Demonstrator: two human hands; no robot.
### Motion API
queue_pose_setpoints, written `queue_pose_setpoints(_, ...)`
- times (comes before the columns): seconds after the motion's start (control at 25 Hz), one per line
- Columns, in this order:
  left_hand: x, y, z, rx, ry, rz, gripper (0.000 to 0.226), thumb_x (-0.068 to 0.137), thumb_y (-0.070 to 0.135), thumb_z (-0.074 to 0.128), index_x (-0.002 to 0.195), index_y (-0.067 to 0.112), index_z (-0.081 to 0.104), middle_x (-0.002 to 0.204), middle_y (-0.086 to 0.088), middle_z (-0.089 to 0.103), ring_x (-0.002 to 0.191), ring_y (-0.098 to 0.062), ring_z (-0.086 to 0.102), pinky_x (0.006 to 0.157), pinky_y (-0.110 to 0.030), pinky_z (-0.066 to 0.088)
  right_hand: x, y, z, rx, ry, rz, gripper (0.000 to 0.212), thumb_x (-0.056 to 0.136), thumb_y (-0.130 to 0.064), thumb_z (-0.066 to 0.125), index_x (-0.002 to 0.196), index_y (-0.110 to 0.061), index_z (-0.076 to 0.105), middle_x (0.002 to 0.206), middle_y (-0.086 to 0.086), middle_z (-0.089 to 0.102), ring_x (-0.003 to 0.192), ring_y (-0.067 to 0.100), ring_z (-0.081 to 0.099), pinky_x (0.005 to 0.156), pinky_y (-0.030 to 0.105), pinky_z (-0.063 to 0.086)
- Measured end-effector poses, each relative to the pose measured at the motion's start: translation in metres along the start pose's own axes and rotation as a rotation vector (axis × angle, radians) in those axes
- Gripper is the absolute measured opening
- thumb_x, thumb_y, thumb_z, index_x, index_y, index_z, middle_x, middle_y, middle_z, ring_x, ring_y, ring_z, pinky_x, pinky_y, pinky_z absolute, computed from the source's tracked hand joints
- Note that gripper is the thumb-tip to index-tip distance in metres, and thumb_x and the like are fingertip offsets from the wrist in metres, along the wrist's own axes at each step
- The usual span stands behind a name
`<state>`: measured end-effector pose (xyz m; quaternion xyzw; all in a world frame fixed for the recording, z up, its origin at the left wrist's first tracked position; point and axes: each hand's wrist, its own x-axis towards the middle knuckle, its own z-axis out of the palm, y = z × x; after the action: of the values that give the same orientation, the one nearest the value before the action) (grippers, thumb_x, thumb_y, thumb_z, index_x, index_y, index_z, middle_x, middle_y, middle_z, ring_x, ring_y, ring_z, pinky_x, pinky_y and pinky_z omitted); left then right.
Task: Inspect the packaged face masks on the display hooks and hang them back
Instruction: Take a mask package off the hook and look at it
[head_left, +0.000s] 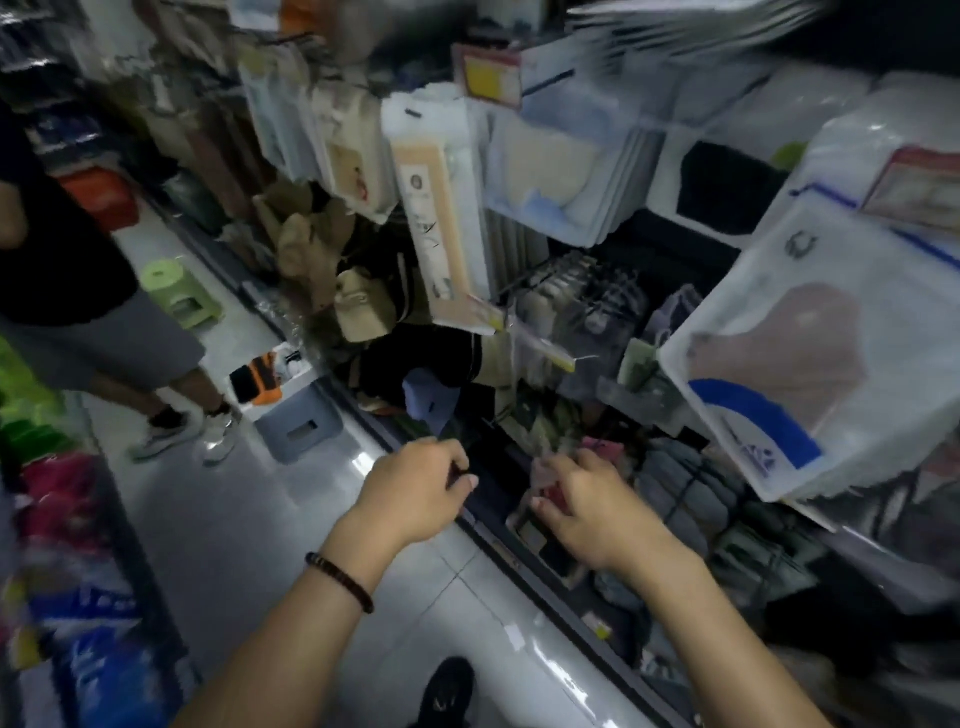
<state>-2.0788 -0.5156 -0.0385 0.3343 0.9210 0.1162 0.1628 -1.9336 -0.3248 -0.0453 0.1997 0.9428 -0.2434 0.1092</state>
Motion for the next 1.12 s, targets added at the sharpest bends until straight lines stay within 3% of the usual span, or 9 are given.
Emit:
queue_pose_setpoints(0.12, 0.04, 0.001, -0.042, -0.053, -0.073, 0.168, 0.022, 0.099, 0.056, 0.061, 0.111, 0.039, 0.066, 0.104, 0.016, 0.067, 0.092, -0.008, 0.067, 0.082, -0.038, 0.06, -0.01, -0.034, -0.029, 0.032, 0.111, 0.114, 0.055, 0.104, -0.052, 0.056, 0.151, -0.026, 0.047, 0.15, 0.008, 0.047, 0.139, 0.032, 0.049, 0.112, 0.046, 0.048)
queue_pose_setpoints(0.2, 0.058, 0.017, -0.072, -0.117, -0.182, 0.286, 0.016, 0.101, 0.053, 0.062, 0.108, 0.04, 0.069, 0.099, 0.018, 0.07, 0.086, -0.002, 0.068, 0.076, -0.028, 0.06, -0.023, -0.054, -0.055, 0.066, 0.222, 0.164, 0.051, 0.104, -0.053, 0.055, 0.149, -0.03, 0.048, 0.145, 0.0, 0.05, 0.133, 0.026, 0.055, 0.105, 0.042, 0.052)
queue_pose_setpoints(0.36, 0.073, 0.072, -0.116, -0.195, -0.36, 0.601, 0.012, 0.102, 0.049, 0.064, 0.103, 0.041, 0.073, 0.093, 0.018, 0.077, 0.084, 0.002, 0.072, 0.084, -0.034, 0.062, -0.066, -0.079, -0.097, 0.159, 0.505, 0.242, 0.05, 0.103, -0.057, 0.054, 0.15, -0.041, 0.047, 0.142, -0.016, 0.053, 0.117, 0.001, 0.056, 0.102, 0.033, 0.053)
queue_pose_setpoints(0.52, 0.08, 0.132, -0.132, -0.348, -0.151, 0.816, 0.006, 0.1, 0.043, 0.069, 0.105, 0.042, 0.072, 0.098, 0.021, 0.075, 0.092, 0.004, 0.069, 0.086, -0.028, 0.058, -0.114, -0.079, -0.123, 0.259, 0.845, 0.382, 0.035, 0.101, -0.05, 0.061, 0.135, -0.041, 0.059, 0.128, -0.021, 0.062, 0.114, -0.003, 0.059, 0.097, 0.029, 0.056)
queue_pose_setpoints(0.68, 0.082, 0.179, -0.13, -0.557, 0.017, 0.836, 0.036, 0.094, 0.04, 0.077, 0.128, 0.037, 0.065, 0.121, 0.016, 0.065, 0.107, 0.0, 0.065, 0.096, -0.03, 0.058, -0.148, -0.062, -0.13, 0.425, 1.202, 0.617, 0.039, 0.099, -0.04, 0.069, 0.137, -0.032, 0.062, 0.122, -0.014, 0.068, 0.107, 0.003, 0.066, 0.092, 0.036, 0.061)
queue_pose_setpoints(0.8, 0.083, 0.208, -0.128, -0.605, 0.066, 0.778, 0.063, 0.089, 0.038, 0.082, 0.145, 0.029, 0.056, 0.14, 0.006, 0.055, 0.124, -0.013, 0.062, 0.107, -0.04, 0.055, -0.155, -0.056, -0.139, 0.512, 1.229, 0.688, 0.063, 0.099, -0.039, 0.069, 0.157, -0.03, 0.046, 0.147, -0.008, 0.06, 0.132, 0.014, 0.06, 0.11, 0.041, 0.054)
queue_pose_setpoints(0.88, 0.084, 0.223, -0.127, -0.571, 0.073, 0.721, 0.077, 0.09, 0.034, 0.082, 0.156, 0.024, 0.046, 0.153, -0.002, 0.046, 0.137, -0.022, 0.054, 0.115, -0.043, 0.048, -0.151, -0.056, -0.149, 0.603, 1.188, 0.66, 0.071, 0.099, -0.033, 0.069, 0.162, -0.033, 0.036, 0.152, -0.006, 0.056, 0.14, 0.016, 0.055, 0.111, 0.039, 0.05)
queue_pose_setpoints(1.0, 0.084, 0.24, -0.126, -0.569, 0.071, 0.632, 0.083, 0.093, 0.036, 0.078, 0.162, 0.016, 0.036, 0.163, -0.008, 0.039, 0.146, -0.026, 0.046, 0.118, -0.039, 0.043, -0.142, -0.05, -0.161, 0.707, 1.117, 0.618, 0.064, 0.093, -0.026, 0.067, 0.151, -0.043, 0.042, 0.135, -0.012, 0.065, 0.127, 0.014, 0.062, 0.097, 0.033, 0.055)
queue_pose_setpoints(1.12, 0.078, 0.25, -0.124, -0.688, 0.03, 0.609, 0.065, 0.095, 0.031, 0.076, 0.154, 0.02, 0.048, 0.146, -0.001, 0.06, 0.122, -0.017, 0.061, 0.097, -0.028, 0.047, -0.137, -0.043, -0.167, 0.767, 1.07, 0.601, 0.063, 0.093, -0.025, 0.064, 0.151, -0.036, 0.041, 0.13, -0.008, 0.068, 0.12, 0.017, 0.066, 0.081, 0.024, 0.053)
